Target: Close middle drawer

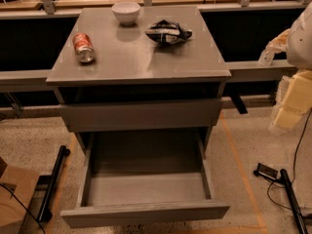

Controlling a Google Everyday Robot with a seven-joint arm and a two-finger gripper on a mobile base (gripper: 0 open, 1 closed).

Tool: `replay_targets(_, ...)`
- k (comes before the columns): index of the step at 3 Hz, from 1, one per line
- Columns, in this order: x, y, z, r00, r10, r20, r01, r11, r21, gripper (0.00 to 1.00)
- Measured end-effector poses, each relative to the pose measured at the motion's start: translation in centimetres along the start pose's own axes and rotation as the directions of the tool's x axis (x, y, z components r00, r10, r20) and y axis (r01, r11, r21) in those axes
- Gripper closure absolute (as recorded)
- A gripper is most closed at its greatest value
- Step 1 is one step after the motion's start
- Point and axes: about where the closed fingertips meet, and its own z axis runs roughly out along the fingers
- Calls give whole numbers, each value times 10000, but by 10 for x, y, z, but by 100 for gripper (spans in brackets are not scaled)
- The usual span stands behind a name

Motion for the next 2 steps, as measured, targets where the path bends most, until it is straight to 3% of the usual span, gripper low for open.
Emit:
replay_targets(1, 0, 0, 0, 10000, 0, 0, 0, 10000, 0, 0)
replay_targets(2, -1, -1, -2, 10000, -8, 26, 8, 10000, 91, 14)
